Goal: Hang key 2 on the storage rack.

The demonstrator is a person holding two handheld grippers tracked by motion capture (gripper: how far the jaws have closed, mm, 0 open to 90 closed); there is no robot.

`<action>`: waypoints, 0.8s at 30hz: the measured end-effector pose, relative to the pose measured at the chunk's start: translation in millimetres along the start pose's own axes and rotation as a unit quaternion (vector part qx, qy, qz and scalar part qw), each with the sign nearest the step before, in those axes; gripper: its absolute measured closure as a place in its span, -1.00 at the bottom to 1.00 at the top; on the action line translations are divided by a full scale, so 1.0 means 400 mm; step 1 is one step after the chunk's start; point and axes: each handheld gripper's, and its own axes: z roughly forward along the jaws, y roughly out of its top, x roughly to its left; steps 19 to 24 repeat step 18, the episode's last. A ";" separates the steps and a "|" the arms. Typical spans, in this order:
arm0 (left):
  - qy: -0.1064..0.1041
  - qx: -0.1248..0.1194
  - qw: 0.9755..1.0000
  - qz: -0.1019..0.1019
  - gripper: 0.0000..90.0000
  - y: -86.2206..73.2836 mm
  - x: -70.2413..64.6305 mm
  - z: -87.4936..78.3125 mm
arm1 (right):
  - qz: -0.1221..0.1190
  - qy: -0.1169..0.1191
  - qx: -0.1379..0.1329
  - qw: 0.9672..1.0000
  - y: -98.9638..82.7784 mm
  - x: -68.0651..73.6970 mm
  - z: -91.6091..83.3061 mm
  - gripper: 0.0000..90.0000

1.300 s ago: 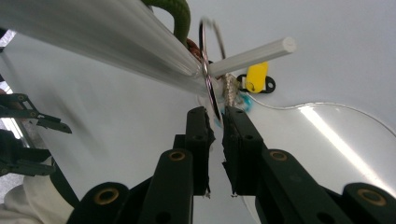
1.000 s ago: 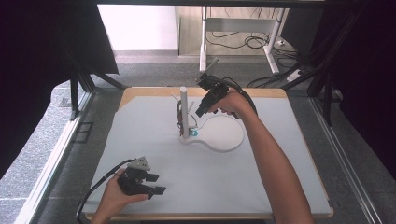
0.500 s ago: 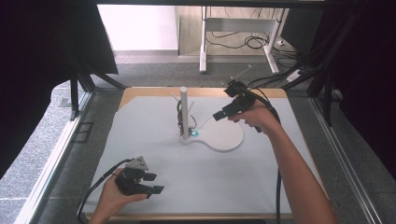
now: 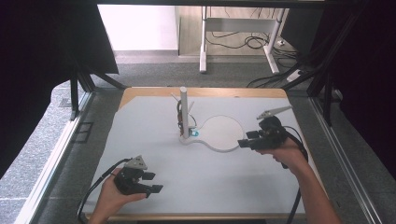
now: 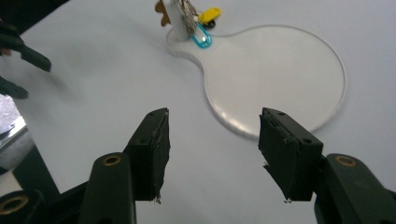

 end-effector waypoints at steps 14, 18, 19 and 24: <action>0.004 0.004 1.000 0.000 -0.10 0.000 0.003 -0.001 | 0.028 -0.006 -0.020 0.999 -0.165 -0.045 0.046 -0.05; 0.005 0.004 1.000 0.000 -0.10 -0.001 0.005 -0.005 | 0.032 -0.019 -0.025 0.999 -0.179 -0.049 0.057 -0.09; 0.005 0.004 1.000 0.000 -0.10 -0.001 0.005 -0.005 | 0.032 -0.019 -0.025 0.999 -0.179 -0.049 0.057 -0.09; 0.005 0.004 1.000 0.000 -0.10 -0.001 0.005 -0.005 | 0.032 -0.019 -0.025 0.999 -0.179 -0.049 0.057 -0.09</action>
